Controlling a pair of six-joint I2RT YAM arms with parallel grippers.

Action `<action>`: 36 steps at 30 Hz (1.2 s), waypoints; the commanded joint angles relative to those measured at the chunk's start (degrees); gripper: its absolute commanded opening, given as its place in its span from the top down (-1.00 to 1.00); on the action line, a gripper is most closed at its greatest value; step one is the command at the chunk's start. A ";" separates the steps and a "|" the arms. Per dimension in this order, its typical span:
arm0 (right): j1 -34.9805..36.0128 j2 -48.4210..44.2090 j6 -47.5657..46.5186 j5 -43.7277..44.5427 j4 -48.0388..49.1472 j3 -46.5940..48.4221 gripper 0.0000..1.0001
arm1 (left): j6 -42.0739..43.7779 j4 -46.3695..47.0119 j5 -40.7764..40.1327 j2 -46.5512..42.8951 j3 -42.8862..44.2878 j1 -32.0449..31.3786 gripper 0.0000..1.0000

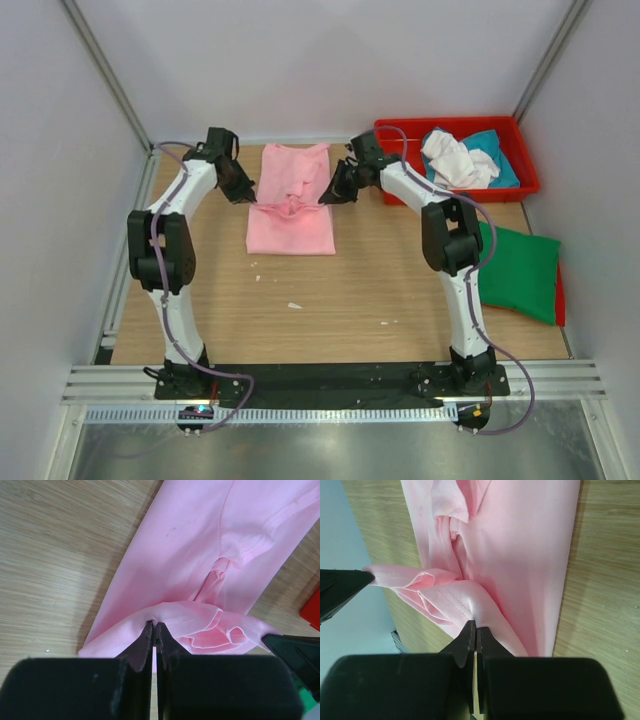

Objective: Fold and stack the t-shirts
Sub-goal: Fold the tshirt

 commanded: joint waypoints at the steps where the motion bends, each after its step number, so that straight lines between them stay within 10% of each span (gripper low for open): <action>1: -0.59 1.97 0.97 -0.61 0.93 2.13 0.98 | 0.82 1.52 0.44 1.91 1.54 0.24 0.99; 11: -2.00 6.89 0.62 -1.66 -0.21 7.12 0.95 | 1.26 2.22 -0.79 6.04 4.43 0.59 1.00; 15: -2.52 7.69 0.36 -2.01 -0.47 9.50 0.61 | 2.83 0.82 -0.44 7.97 8.02 0.85 0.86; 19: -3.40 7.60 -0.43 -2.71 -1.96 12.58 -0.11 | 4.15 -2.17 -1.05 8.77 13.22 1.38 -0.41; 20: -3.93 7.60 -0.78 -2.97 -2.58 14.94 -0.98 | 4.68 -3.22 -1.31 8.07 14.10 1.64 -0.54; 22: -4.45 7.17 -2.10 -2.72 -4.42 17.58 -0.99 | 5.12 -4.10 -1.67 7.02 16.81 2.87 -0.75; 27: -4.72 2.17 -4.65 -0.08 -2.60 19.80 -1.00 | 7.31 -2.63 1.57 -0.26 17.72 4.45 -0.78; 32: -2.97 -6.00 -7.02 0.80 4.78 5.95 -0.96 | 2.23 12.73 11.16 -8.62 -0.68 2.88 -0.58; 34: -1.56 -7.42 -7.37 1.41 8.48 2.32 -0.78 | -0.83 19.67 12.65 -10.12 -5.56 2.17 -0.05; 36: -0.59 -7.87 -8.43 3.17 9.45 -0.59 -0.14 | -2.69 22.68 13.62 -9.87 -10.49 1.56 0.53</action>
